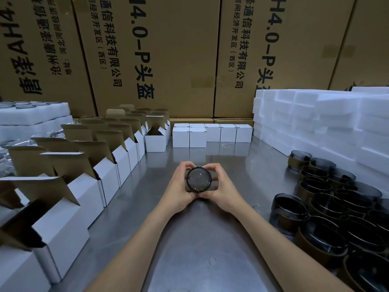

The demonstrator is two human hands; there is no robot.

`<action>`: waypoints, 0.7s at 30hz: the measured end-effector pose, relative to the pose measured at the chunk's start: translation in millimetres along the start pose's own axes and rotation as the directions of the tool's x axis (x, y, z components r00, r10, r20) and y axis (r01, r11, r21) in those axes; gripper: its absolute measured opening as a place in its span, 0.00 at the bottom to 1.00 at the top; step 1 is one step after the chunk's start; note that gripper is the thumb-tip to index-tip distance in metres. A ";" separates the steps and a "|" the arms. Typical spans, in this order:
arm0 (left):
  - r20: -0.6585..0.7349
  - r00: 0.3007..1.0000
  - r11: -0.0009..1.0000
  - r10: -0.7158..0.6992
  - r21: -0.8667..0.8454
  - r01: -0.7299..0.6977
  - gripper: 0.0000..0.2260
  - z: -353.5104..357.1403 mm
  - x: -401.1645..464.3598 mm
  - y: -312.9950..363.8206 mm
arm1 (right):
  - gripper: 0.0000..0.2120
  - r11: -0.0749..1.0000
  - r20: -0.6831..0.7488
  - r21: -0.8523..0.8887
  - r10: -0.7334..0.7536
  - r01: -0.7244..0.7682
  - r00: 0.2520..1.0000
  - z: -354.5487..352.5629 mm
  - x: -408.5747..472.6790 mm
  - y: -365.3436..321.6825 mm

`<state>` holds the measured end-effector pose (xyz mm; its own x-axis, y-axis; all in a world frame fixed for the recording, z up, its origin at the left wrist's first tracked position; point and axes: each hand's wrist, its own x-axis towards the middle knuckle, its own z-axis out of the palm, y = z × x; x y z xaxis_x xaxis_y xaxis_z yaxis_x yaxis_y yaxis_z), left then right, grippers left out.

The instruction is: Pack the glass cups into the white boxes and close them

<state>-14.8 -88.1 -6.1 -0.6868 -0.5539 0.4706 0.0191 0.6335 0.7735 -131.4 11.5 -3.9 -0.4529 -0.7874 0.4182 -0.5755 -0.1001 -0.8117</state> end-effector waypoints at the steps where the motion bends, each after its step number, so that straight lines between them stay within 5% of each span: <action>1: 0.004 1.000 1.000 0.005 -0.001 -0.005 0.29 0.3 -0.1 -0.5 | 0.30 1.000 -0.001 -0.001 -0.002 0.002 1.000 -0.3 -0.3 -0.2; 9: 0.036 0.999 0.999 0.026 -0.046 -0.024 0.30 0.3 0.4 -3.4 | 0.30 0.998 0.001 0.058 0.011 -0.011 1.000 -1.7 0.6 0.2; 16: 0.046 0.999 0.999 -0.002 -0.039 0.004 0.41 -1.8 -2.4 -3.3 | 0.17 0.911 0.014 0.369 0.191 -0.182 0.982 -7.7 0.8 -3.1; 21: -0.091 0.996 1.000 0.016 -0.013 -0.017 0.30 -2.3 -2.2 1.6 | 0.13 0.887 0.054 0.378 0.265 -0.266 0.963 -10.6 3.3 -6.3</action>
<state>-11.6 -87.1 -4.8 -0.6176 -0.5907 0.5193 0.0400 0.6358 0.7708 -136.5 16.0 6.8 -0.5516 -0.8176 0.1649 -0.1322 -0.1095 -0.9852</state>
